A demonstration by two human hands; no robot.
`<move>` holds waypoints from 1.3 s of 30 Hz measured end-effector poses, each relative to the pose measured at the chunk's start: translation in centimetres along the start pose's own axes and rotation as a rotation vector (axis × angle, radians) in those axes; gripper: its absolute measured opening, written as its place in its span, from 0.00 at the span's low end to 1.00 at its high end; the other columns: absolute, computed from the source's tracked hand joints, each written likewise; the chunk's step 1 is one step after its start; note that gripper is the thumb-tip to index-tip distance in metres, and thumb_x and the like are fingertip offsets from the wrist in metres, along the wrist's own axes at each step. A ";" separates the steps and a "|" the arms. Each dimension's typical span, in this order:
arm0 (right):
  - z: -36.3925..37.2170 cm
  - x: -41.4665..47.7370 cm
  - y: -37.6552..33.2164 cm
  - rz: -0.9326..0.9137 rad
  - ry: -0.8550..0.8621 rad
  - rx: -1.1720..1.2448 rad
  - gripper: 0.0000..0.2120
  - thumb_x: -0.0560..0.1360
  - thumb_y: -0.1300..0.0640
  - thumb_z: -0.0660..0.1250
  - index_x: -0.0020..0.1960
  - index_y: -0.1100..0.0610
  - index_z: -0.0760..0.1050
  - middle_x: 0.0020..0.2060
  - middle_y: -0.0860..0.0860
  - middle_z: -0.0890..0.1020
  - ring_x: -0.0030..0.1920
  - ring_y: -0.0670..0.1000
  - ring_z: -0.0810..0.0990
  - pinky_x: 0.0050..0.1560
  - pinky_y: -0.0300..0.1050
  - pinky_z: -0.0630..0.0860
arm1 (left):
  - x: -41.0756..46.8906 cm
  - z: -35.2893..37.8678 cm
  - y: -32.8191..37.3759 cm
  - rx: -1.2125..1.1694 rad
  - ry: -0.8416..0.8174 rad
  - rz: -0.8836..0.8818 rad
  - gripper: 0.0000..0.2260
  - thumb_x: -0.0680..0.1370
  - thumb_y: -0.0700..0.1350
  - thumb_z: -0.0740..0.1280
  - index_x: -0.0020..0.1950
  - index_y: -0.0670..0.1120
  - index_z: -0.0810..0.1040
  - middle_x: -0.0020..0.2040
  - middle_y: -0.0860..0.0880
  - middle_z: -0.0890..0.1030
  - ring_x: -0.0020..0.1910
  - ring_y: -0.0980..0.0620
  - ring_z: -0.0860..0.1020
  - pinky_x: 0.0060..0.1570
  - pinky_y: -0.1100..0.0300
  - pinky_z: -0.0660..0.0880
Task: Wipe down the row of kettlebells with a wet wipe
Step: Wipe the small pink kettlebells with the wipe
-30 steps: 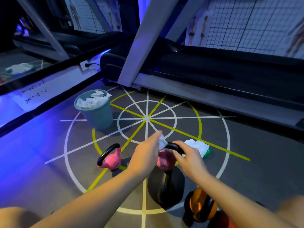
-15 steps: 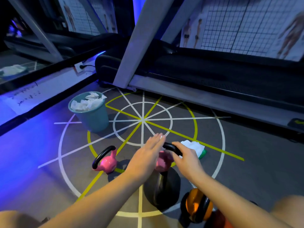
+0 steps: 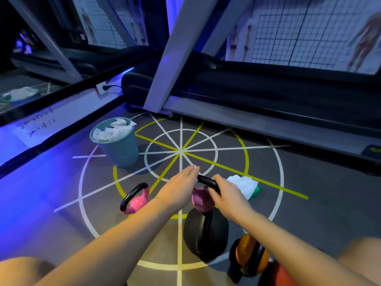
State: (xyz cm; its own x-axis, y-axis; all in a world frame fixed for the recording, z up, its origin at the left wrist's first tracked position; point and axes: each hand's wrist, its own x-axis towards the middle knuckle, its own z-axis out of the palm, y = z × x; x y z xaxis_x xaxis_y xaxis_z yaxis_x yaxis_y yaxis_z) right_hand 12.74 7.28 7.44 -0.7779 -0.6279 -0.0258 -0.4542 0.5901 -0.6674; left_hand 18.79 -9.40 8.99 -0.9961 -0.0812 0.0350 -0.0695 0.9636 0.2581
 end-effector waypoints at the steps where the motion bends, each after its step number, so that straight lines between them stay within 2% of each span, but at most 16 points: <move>1: 0.1 0.0 -0.4 -0.006 -0.014 -0.025 0.08 0.82 0.56 0.60 0.48 0.47 0.63 0.44 0.44 0.74 0.46 0.50 0.75 0.43 0.44 0.68 | 0.0 -0.2 0.0 0.020 -0.020 -0.015 0.29 0.82 0.31 0.57 0.82 0.44 0.56 0.81 0.44 0.60 0.80 0.47 0.59 0.76 0.53 0.59; 4: 0.4 0.1 -1.2 0.007 -0.025 -0.110 0.08 0.81 0.58 0.60 0.49 0.49 0.61 0.52 0.51 0.77 0.52 0.57 0.78 0.46 0.49 0.72 | 0.0 -1.6 -0.2 0.067 -0.105 -0.024 0.20 0.83 0.38 0.60 0.75 0.46 0.70 0.69 0.44 0.77 0.68 0.43 0.75 0.66 0.49 0.72; 6: 0.5 -0.2 -1.5 0.010 -0.026 -0.125 0.07 0.80 0.59 0.61 0.51 0.49 0.64 0.54 0.52 0.78 0.53 0.57 0.78 0.48 0.50 0.73 | -0.5 -1.8 -0.9 -0.002 -0.120 -0.040 0.16 0.83 0.41 0.60 0.71 0.48 0.76 0.62 0.47 0.82 0.62 0.45 0.78 0.60 0.54 0.73; 9: 0.6 -0.4 -2.1 0.016 -0.009 -0.124 0.08 0.79 0.59 0.60 0.57 0.50 0.70 0.55 0.50 0.79 0.54 0.55 0.78 0.51 0.51 0.76 | -2.4 -0.4 -0.8 -0.311 0.086 -0.210 0.15 0.84 0.42 0.61 0.70 0.49 0.78 0.61 0.49 0.83 0.57 0.51 0.80 0.52 0.64 0.71; 12: 0.3 -0.2 -2.8 0.068 -0.003 -0.077 0.10 0.79 0.60 0.61 0.59 0.51 0.72 0.54 0.51 0.78 0.54 0.55 0.78 0.54 0.51 0.76 | -4.6 2.7 -0.1 -0.519 0.266 -0.451 0.15 0.84 0.40 0.61 0.68 0.50 0.79 0.49 0.48 0.83 0.44 0.49 0.80 0.41 0.60 0.72; 16: 0.4 -0.7 -3.1 0.075 -0.021 -0.050 0.10 0.79 0.62 0.61 0.59 0.54 0.72 0.52 0.50 0.76 0.51 0.53 0.77 0.53 0.49 0.76 | -5.3 6.6 0.8 -0.643 0.222 -0.623 0.12 0.80 0.39 0.62 0.55 0.52 0.82 0.46 0.49 0.83 0.50 0.44 0.81 0.47 0.51 0.77; 19: 0.6 -0.9 -2.6 0.076 -0.012 -0.046 0.10 0.79 0.62 0.60 0.58 0.54 0.73 0.52 0.51 0.76 0.52 0.53 0.77 0.56 0.50 0.76 | -4.1 6.3 2.6 -0.945 0.543 -0.885 0.15 0.80 0.37 0.63 0.59 0.53 0.82 0.55 0.54 0.83 0.59 0.52 0.80 0.63 0.56 0.74; 20: 0.5 -0.9 -2.3 0.077 -0.006 -0.030 0.09 0.79 0.63 0.60 0.57 0.54 0.73 0.51 0.51 0.77 0.51 0.53 0.76 0.54 0.49 0.76 | -4.1 5.6 3.3 -0.945 0.623 -0.892 0.16 0.81 0.36 0.63 0.64 0.50 0.81 0.58 0.55 0.81 0.60 0.59 0.78 0.63 0.64 0.70; 22: 0.1 -1.0 -1.6 0.091 0.000 0.007 0.08 0.79 0.64 0.59 0.52 0.52 0.72 0.48 0.50 0.77 0.47 0.51 0.75 0.47 0.45 0.72 | -4.8 5.0 4.2 -0.835 0.695 -0.709 0.15 0.83 0.38 0.63 0.68 0.48 0.79 0.59 0.56 0.80 0.55 0.72 0.77 0.56 0.76 0.69; 23: -0.1 -1.0 -1.1 0.101 -0.006 0.033 0.09 0.79 0.64 0.60 0.51 0.51 0.71 0.46 0.49 0.77 0.46 0.50 0.75 0.45 0.43 0.70 | -5.0 5.0 4.3 -0.787 0.708 -0.608 0.15 0.83 0.39 0.63 0.69 0.48 0.78 0.60 0.56 0.81 0.54 0.71 0.77 0.54 0.75 0.71; 25: -0.6 -1.0 -0.4 0.119 -0.007 0.074 0.11 0.79 0.64 0.60 0.50 0.48 0.72 0.43 0.47 0.78 0.46 0.50 0.77 0.43 0.42 0.71 | -4.7 5.0 4.0 -0.763 0.673 -0.516 0.16 0.83 0.40 0.63 0.70 0.49 0.78 0.61 0.53 0.83 0.51 0.58 0.81 0.53 0.65 0.75; 29: -1.0 -1.1 0.1 0.153 0.026 0.119 0.17 0.77 0.66 0.61 0.43 0.43 0.70 0.41 0.47 0.79 0.47 0.54 0.81 0.50 0.51 0.79 | -4.4 7.2 2.7 -0.722 0.349 -0.627 0.18 0.81 0.38 0.64 0.70 0.46 0.78 0.63 0.50 0.82 0.63 0.50 0.78 0.62 0.57 0.72; 31: -1.0 -1.1 0.1 0.141 0.022 0.104 0.16 0.76 0.67 0.61 0.44 0.45 0.70 0.40 0.47 0.78 0.46 0.54 0.80 0.49 0.49 0.77 | -4.6 8.4 2.8 -0.814 0.281 -0.687 0.17 0.80 0.37 0.65 0.68 0.47 0.80 0.61 0.48 0.84 0.64 0.48 0.79 0.63 0.53 0.75; 33: -0.8 -0.9 0.1 0.115 0.007 0.098 0.15 0.76 0.67 0.61 0.44 0.46 0.70 0.39 0.47 0.77 0.44 0.52 0.77 0.45 0.46 0.73 | -3.6 7.9 2.7 -1.051 0.408 -0.778 0.15 0.79 0.38 0.67 0.64 0.50 0.82 0.55 0.52 0.85 0.60 0.51 0.81 0.61 0.53 0.77; 36: -0.7 -0.8 0.4 0.110 -0.014 0.103 0.12 0.77 0.67 0.60 0.47 0.50 0.72 0.39 0.48 0.77 0.41 0.49 0.76 0.39 0.42 0.71 | -1.7 6.3 2.6 -1.352 0.644 -0.832 0.15 0.80 0.39 0.68 0.66 0.47 0.81 0.59 0.54 0.83 0.62 0.55 0.80 0.67 0.51 0.75; 39: -0.9 -0.5 1.0 0.131 -0.004 0.117 0.11 0.77 0.68 0.61 0.49 0.52 0.73 0.39 0.50 0.78 0.41 0.50 0.77 0.37 0.39 0.71 | -2.2 6.1 3.0 -1.173 0.590 -0.690 0.16 0.81 0.39 0.64 0.67 0.50 0.80 0.63 0.58 0.81 0.65 0.59 0.77 0.67 0.58 0.72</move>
State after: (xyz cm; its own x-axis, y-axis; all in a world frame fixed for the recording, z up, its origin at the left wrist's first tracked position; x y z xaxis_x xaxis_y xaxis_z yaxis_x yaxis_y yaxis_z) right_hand 12.27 8.65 7.49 -0.8254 -0.5514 -0.1210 -0.2952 0.6042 -0.7402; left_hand 20.46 -4.79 3.80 -0.6001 -0.7920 -0.1126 -0.1397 -0.0349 0.9896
